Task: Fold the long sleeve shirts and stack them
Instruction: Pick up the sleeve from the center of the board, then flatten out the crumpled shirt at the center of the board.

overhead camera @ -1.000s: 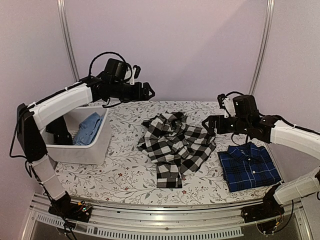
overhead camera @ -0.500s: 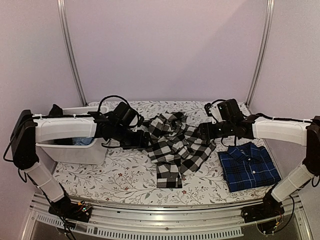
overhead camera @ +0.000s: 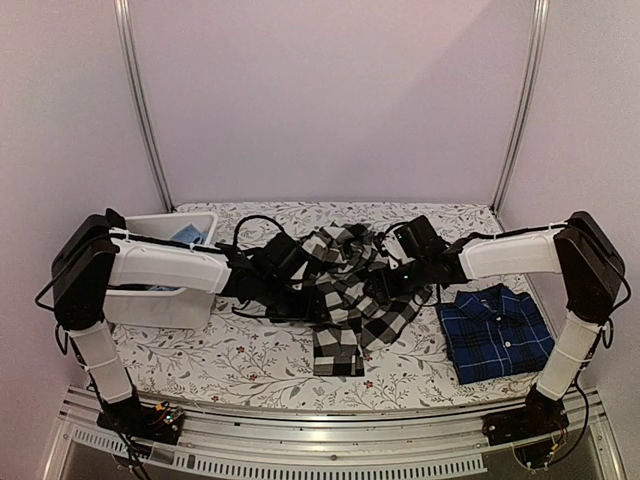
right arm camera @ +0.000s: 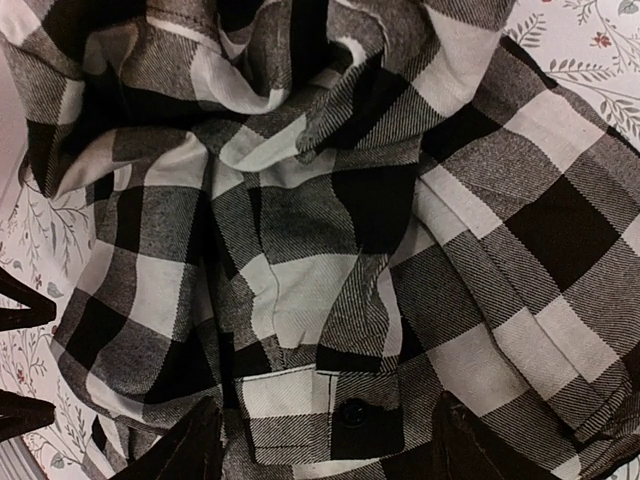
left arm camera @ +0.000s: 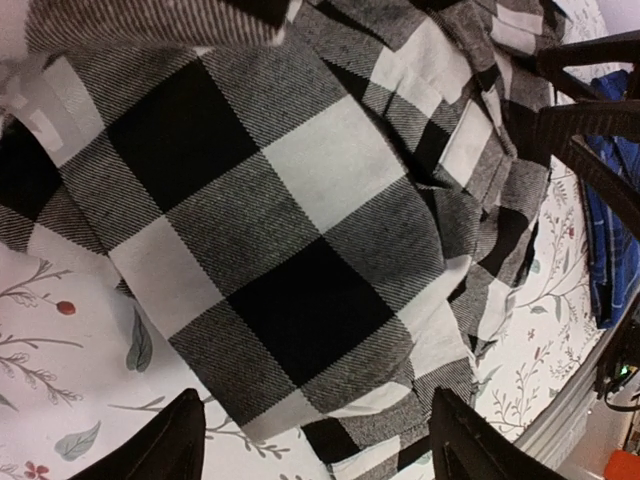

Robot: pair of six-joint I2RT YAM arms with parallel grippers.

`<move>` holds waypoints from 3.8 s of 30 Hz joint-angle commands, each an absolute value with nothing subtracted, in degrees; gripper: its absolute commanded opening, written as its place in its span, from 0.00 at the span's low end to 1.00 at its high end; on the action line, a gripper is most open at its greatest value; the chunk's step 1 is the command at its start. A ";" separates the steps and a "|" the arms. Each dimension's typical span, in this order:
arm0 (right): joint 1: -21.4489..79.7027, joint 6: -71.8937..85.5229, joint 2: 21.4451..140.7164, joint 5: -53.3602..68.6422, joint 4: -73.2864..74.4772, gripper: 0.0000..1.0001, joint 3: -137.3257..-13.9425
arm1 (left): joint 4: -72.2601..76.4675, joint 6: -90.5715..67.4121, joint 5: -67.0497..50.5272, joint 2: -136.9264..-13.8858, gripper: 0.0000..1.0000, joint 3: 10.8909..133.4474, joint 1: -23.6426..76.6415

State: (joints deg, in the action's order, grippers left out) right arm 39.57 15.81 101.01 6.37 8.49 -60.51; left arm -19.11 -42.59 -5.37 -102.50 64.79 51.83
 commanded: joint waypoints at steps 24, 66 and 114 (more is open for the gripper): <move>37.87 17.20 99.87 -5.75 15.13 0.00 -71.56 | -27.87 -42.22 7.93 -92.83 0.00 67.70 51.16; 4.35 2.03 101.40 -28.00 24.04 0.00 -105.42 | -43.54 -22.43 -3.65 -120.80 0.00 131.08 14.15; 40.24 16.68 94.11 -8.10 23.68 0.61 -68.76 | -15.17 -45.57 -4.82 -86.97 0.61 52.46 41.64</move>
State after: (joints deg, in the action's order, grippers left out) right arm 37.12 14.06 93.34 -9.43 25.65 -70.04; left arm -22.35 -39.88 -3.64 -89.17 55.86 40.07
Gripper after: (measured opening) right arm 0.634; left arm 0.634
